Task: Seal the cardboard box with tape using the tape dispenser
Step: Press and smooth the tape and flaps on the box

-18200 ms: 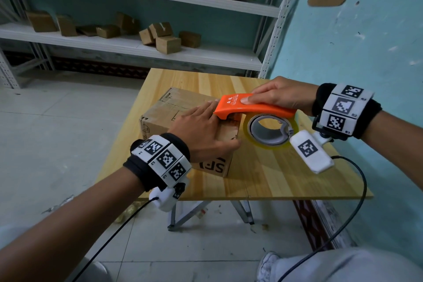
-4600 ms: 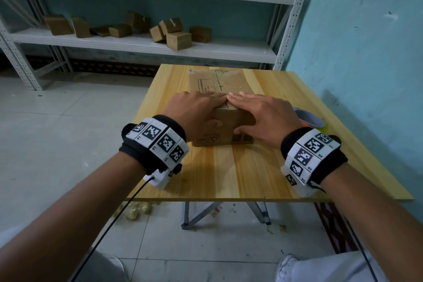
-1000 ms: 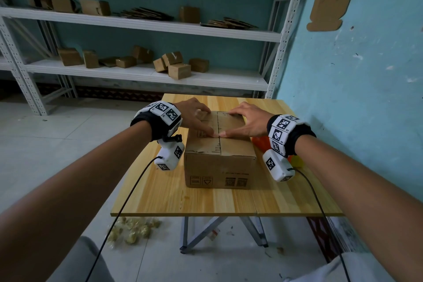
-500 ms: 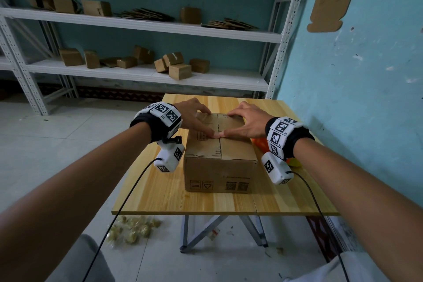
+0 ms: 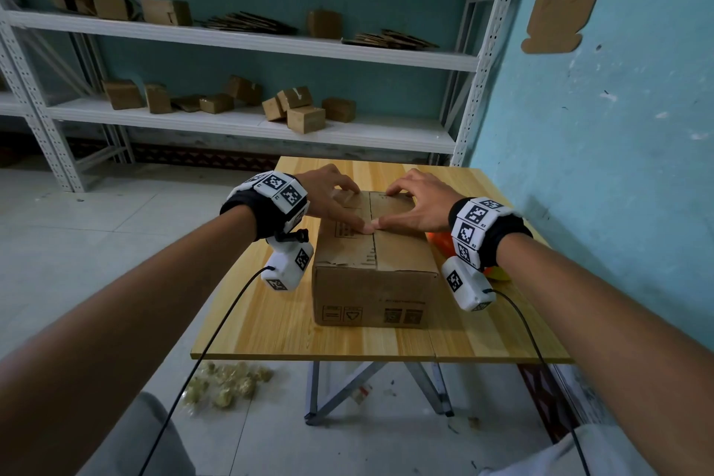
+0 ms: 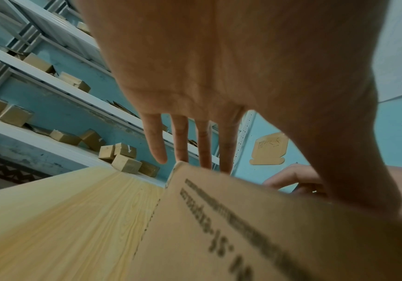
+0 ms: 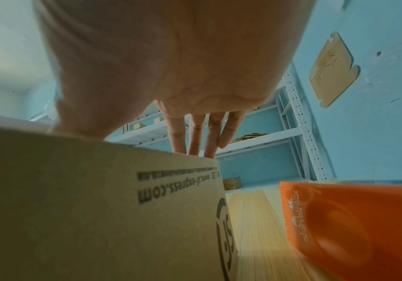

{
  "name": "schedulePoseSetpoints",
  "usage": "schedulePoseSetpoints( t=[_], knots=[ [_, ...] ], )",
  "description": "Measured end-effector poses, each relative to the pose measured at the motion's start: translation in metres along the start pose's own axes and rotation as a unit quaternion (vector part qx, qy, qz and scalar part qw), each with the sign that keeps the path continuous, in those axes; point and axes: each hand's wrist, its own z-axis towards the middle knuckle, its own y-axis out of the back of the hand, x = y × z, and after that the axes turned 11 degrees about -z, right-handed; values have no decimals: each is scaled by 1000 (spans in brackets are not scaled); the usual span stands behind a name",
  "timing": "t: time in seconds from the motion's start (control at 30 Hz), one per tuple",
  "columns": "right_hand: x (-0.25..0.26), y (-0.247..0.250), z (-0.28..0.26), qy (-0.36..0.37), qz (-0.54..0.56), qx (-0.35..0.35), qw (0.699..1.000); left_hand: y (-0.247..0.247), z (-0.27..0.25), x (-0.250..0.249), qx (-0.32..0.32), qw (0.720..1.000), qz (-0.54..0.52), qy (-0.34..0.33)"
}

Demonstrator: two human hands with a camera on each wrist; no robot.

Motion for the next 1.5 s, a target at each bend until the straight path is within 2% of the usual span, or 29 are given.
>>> schedulePoseSetpoints(
  t=[0.27,0.53,0.8,1.03,1.27,1.5],
  knots=[
    [-2,-4,-2,-2,34,3,999,-1,2,3,-6,1000,-8,-7],
    [-1,-8,-3,-8,4,5,1000,-3,-1,2,-11,1000,-14,-14],
    [0,-11,-2,-1,20,-21,1000,-10,2,11,-2,994,-111,-15],
    [-1,-18,2,6,38,-36,999,-14,2,13,-17,991,-130,-38],
    [-4,-22,7,50,116,-48,991,-16,4,14,-23,988,-131,-73],
    [-3,-26,10,50,177,-79,980,-22,10,17,-25,982,-161,-101]
  ],
)
